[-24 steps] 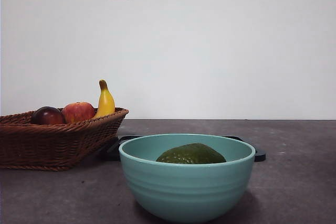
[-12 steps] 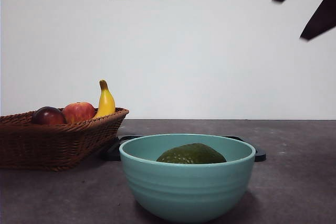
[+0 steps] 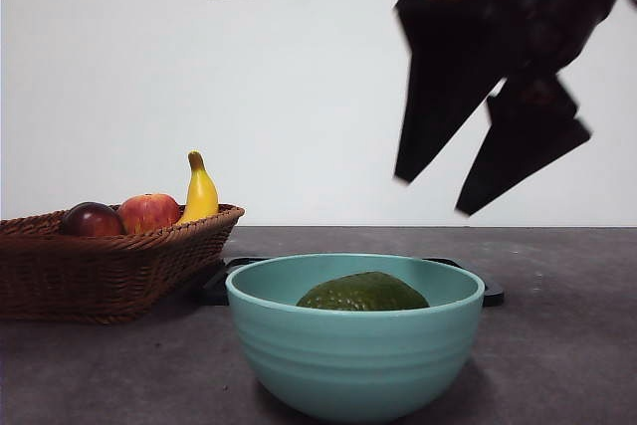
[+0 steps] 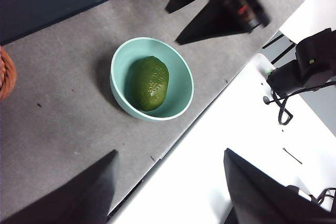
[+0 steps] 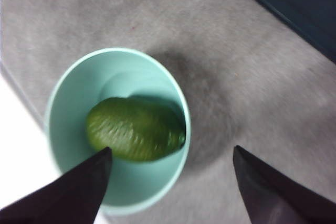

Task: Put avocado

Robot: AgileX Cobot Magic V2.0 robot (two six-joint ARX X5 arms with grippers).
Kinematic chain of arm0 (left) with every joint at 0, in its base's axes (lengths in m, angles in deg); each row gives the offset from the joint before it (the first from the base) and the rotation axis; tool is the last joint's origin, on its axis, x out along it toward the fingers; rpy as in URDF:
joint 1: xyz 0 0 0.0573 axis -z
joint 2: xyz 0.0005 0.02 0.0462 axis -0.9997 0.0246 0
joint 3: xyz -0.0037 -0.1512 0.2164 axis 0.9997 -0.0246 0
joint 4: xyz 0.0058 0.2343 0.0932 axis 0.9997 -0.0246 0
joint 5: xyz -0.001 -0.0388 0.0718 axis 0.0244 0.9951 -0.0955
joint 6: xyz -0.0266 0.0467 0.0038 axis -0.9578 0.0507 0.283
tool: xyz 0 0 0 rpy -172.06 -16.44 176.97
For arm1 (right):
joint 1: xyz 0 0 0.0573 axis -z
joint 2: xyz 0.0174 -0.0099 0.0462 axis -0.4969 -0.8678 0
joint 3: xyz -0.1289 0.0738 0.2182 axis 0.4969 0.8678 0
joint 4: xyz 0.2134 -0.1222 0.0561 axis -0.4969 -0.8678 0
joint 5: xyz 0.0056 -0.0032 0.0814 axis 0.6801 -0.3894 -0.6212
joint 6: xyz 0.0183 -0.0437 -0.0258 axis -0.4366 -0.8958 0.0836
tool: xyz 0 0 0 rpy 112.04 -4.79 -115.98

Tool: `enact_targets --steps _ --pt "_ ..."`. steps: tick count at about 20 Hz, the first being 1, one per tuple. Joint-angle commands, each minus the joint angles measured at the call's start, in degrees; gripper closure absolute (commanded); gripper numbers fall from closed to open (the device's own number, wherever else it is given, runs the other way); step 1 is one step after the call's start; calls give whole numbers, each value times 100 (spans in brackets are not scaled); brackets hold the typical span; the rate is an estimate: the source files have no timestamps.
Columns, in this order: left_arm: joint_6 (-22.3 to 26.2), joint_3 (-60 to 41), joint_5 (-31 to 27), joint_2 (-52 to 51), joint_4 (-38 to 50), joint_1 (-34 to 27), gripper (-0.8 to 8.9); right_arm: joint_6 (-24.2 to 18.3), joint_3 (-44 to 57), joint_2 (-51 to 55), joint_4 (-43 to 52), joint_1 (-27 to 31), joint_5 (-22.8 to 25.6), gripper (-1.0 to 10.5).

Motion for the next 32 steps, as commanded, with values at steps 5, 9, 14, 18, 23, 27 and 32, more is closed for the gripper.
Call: enact_targets --steps 5,9,14,18,23,27,32 --pt "74 42 17 28 52 26 504 20 -101 -715 529 -330 457 637" --pt "74 42 17 28 52 26 504 13 -101 -1016 702 -400 656 697" --pt "74 42 15 31 68 26 504 13 -101 -1134 835 -426 654 813" --pt "76 42 13 31 72 26 504 15 -101 -1134 817 -439 601 898" --pt "94 42 13 31 68 26 504 28 -101 -1132 820 -575 501 932" --pt "96 42 13 31 68 26 504 153 -188 -1119 796 -616 498 932" --pt "96 42 13 31 70 26 504 188 -890 -1121 376 -466 509 932"
